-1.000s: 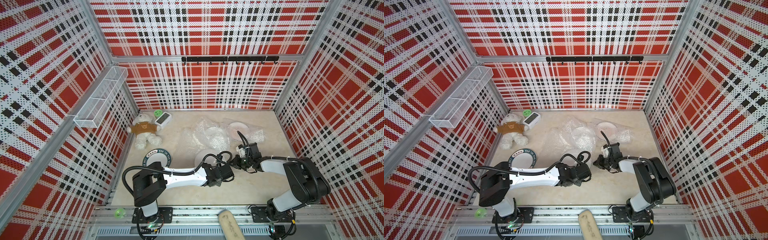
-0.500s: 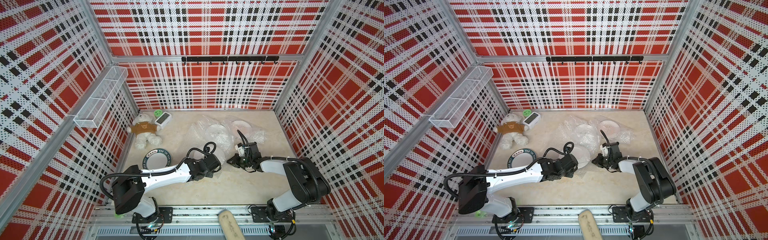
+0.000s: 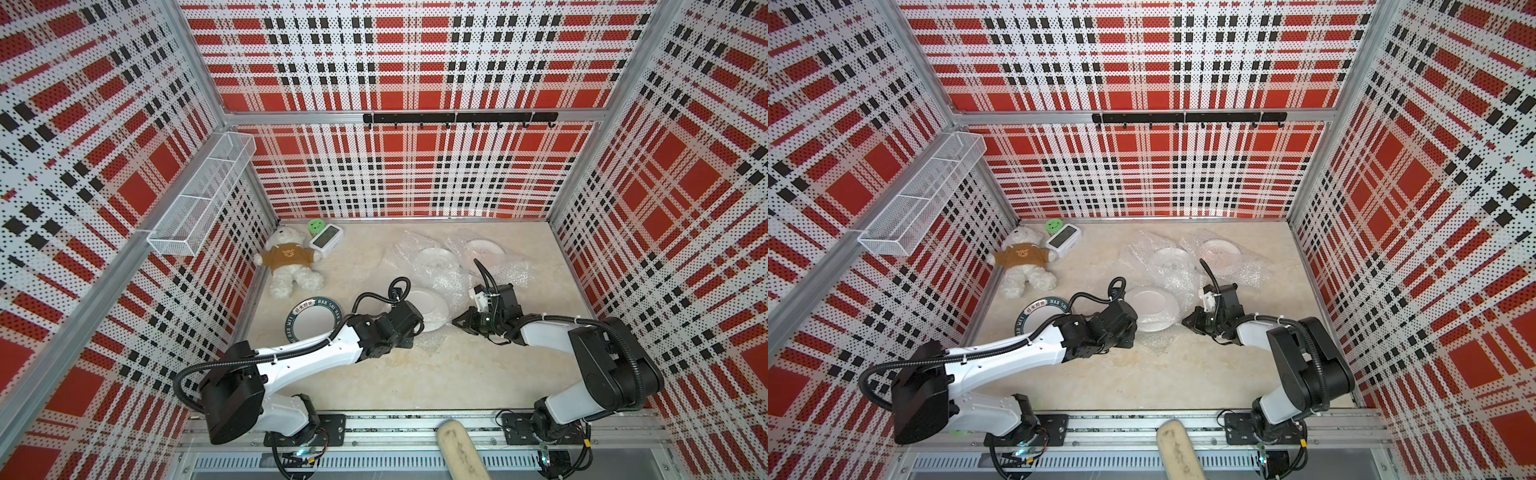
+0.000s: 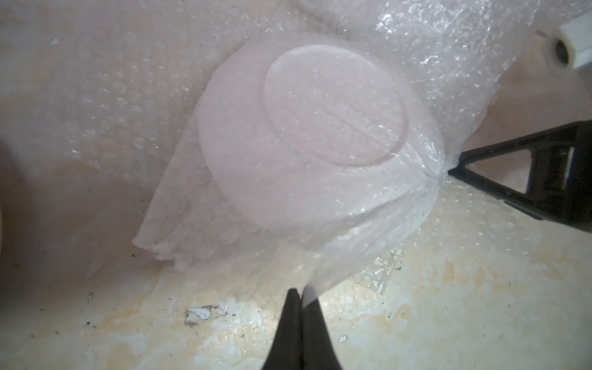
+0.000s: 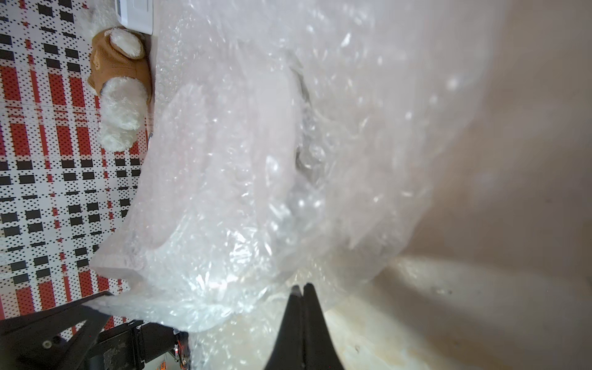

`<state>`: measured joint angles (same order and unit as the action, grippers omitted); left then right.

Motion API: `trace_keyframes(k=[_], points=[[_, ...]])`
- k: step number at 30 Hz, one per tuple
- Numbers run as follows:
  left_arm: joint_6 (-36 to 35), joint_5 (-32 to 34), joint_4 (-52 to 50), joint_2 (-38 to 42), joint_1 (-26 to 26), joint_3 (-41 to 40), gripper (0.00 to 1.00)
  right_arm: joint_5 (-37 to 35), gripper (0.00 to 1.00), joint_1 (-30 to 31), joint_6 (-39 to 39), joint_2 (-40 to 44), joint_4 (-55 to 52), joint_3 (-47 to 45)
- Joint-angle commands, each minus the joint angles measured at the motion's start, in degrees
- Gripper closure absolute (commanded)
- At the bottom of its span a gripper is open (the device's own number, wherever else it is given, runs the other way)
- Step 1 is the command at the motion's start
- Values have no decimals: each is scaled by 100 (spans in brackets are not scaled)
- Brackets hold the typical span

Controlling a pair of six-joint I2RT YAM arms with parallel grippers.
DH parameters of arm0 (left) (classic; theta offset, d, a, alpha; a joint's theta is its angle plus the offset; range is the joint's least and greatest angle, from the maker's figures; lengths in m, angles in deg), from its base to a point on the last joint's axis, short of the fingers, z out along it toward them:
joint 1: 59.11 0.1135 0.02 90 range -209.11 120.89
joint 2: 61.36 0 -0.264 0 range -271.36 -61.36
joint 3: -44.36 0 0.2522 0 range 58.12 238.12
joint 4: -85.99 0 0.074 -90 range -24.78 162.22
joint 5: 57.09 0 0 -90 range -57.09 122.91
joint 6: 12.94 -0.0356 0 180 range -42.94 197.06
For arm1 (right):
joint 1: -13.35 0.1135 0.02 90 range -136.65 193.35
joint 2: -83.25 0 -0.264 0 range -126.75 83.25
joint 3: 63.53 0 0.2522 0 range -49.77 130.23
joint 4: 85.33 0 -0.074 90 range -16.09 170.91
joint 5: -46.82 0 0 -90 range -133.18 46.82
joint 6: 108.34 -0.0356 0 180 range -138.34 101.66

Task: Unpack dinner plates from bubble wrap
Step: Unwrap the bubble wrap.

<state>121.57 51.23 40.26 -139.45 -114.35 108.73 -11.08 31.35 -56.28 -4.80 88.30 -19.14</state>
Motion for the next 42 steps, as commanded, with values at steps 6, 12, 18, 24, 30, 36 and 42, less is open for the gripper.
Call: trace_keyframes(k=[6, 12, 18, 24, 30, 36, 42], points=[[75, 1006, -1153, 380, 355, -378, 100, -1290, 100, -241, 76, -218, -503, -43], [-219, 645, -771, 544, 536, -561, 100, -1130, 100, -236, 128, -243, -512, 38], [-574, 312, -138, 194, 143, -466, 100, -964, 97, -214, 210, 16, -443, 53], [-639, 251, -105, 587, 197, -587, 64, -1172, 79, -101, 471, 550, -1064, 227], [-1486, 64, -574, 1034, -60, -246, 35, -1464, 63, -79, 720, 1192, -1744, 388], [-1688, -390, -619, 505, -442, 33, 26, -1202, 58, 431, 789, 1436, -1843, 546], [-1089, -1641, 326, 100, 201, -629, 39, -568, 58, 945, 468, 1001, -1060, 355]])
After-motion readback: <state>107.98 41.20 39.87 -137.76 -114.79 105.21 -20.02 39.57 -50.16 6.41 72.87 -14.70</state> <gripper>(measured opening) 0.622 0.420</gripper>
